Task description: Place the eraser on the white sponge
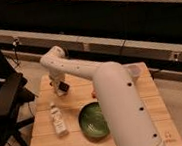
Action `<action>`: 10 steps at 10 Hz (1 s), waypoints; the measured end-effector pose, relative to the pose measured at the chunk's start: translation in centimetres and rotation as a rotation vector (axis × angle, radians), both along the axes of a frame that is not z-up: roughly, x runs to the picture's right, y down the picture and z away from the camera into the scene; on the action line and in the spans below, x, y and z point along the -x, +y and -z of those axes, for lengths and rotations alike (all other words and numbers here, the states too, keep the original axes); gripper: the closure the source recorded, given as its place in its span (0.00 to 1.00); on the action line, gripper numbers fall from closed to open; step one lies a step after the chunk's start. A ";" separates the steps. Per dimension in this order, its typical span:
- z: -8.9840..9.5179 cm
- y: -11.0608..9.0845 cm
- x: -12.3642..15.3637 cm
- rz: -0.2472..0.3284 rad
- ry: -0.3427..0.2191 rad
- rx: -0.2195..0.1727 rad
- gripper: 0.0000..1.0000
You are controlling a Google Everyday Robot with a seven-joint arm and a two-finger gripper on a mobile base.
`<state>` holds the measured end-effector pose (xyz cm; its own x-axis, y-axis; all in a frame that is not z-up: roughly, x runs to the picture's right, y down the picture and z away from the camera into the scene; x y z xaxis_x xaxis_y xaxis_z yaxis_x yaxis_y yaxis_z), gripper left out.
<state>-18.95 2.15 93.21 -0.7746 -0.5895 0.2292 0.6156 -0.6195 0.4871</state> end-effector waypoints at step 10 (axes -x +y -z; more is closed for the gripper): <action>-0.6 0.0 -0.8 -0.018 -0.002 0.020 0.36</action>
<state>-18.20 2.15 93.81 -0.7646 -0.5983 0.2396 0.6254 -0.5989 0.5001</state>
